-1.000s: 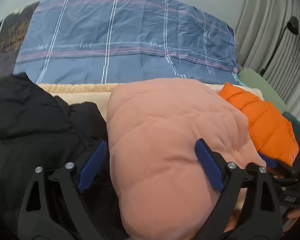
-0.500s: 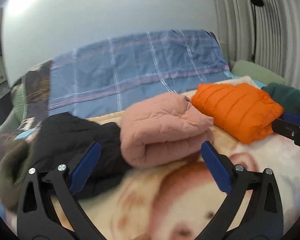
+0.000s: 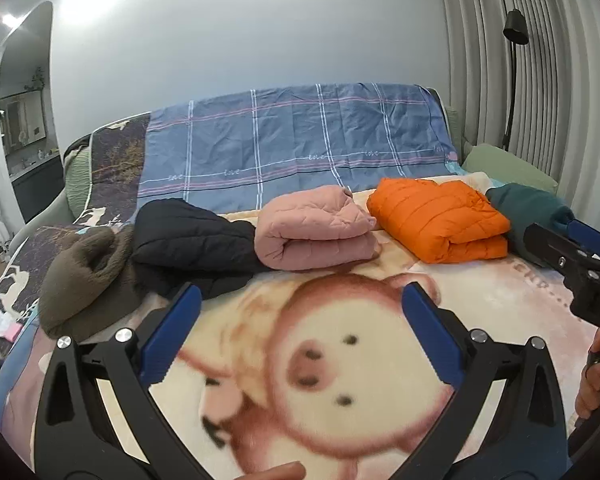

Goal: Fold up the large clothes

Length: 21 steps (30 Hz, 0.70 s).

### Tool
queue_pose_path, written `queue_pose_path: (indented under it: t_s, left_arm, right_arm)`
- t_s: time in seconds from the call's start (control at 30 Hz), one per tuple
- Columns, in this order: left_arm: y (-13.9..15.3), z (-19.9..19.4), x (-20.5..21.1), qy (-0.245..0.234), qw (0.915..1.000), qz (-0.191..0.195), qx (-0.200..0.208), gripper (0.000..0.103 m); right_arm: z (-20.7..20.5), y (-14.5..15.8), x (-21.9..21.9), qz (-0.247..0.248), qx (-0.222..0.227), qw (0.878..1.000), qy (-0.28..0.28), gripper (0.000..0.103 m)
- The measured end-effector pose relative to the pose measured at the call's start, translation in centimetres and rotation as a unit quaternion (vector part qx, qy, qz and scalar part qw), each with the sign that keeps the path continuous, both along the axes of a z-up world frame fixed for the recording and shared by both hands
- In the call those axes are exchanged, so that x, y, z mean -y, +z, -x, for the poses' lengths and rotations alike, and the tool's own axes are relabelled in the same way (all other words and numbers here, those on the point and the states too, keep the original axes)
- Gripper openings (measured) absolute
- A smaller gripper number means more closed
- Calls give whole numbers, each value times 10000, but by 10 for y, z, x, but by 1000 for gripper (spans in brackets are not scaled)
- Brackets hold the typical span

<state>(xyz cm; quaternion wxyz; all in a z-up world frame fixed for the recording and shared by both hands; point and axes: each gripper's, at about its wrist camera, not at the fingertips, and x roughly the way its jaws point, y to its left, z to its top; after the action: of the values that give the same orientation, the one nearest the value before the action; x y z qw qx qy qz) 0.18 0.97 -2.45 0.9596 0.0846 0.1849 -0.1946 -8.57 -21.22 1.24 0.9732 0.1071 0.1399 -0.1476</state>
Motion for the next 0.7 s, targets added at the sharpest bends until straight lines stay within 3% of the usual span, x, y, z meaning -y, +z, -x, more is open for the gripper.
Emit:
queue_pose_path:
  t_s: [0.33,0.5,0.7]
  left_arm:
    - [-7,32,-12,16,10000,-59,-44,101]
    - [-7,37,-12,79,9999,-134,71,101]
    - [-14,32,-11,136,9997,-222,-31,101]
  right_arm:
    - [13,0,-22,-39,-366,9993,52,102]
    - [19,2,-28,197,-332,9992,-134,102]
    - [14,-4,-28,93,-446,9989,-93,102]
